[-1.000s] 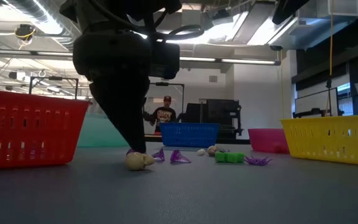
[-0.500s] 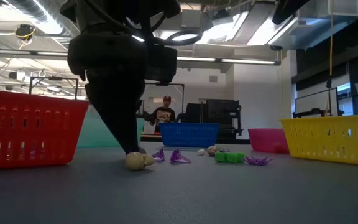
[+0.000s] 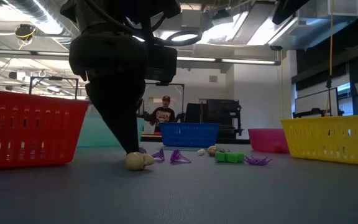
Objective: Sort Halloween decoration
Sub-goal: Put the purple witch hat toy into the orange bin
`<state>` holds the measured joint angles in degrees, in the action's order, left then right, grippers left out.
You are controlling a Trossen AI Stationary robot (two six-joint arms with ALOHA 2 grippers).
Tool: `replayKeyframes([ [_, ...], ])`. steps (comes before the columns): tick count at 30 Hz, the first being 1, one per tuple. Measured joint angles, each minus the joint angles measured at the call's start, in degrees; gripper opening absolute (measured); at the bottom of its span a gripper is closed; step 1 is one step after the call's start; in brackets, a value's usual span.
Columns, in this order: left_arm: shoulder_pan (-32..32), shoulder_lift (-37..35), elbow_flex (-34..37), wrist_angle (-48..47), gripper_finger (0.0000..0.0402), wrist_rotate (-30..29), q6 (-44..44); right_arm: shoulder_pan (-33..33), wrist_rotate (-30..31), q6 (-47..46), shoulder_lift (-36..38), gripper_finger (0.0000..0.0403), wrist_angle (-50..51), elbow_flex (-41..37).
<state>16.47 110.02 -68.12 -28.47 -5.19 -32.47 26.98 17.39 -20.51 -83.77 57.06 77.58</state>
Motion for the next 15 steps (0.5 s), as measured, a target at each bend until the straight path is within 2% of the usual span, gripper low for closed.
replayKeyframes([
  [6,0.0,0.0,0.0,0.0,0.0066,0.0,0.0,0.0,0.0,0.0,0.0,0.0131,0.0,0.0],
  [15,0.0,0.0,-0.1,0.0,0.0005,0.0,0.0,0.0,0.0,0.0,0.0,0.0131,0.0,0.0],
])
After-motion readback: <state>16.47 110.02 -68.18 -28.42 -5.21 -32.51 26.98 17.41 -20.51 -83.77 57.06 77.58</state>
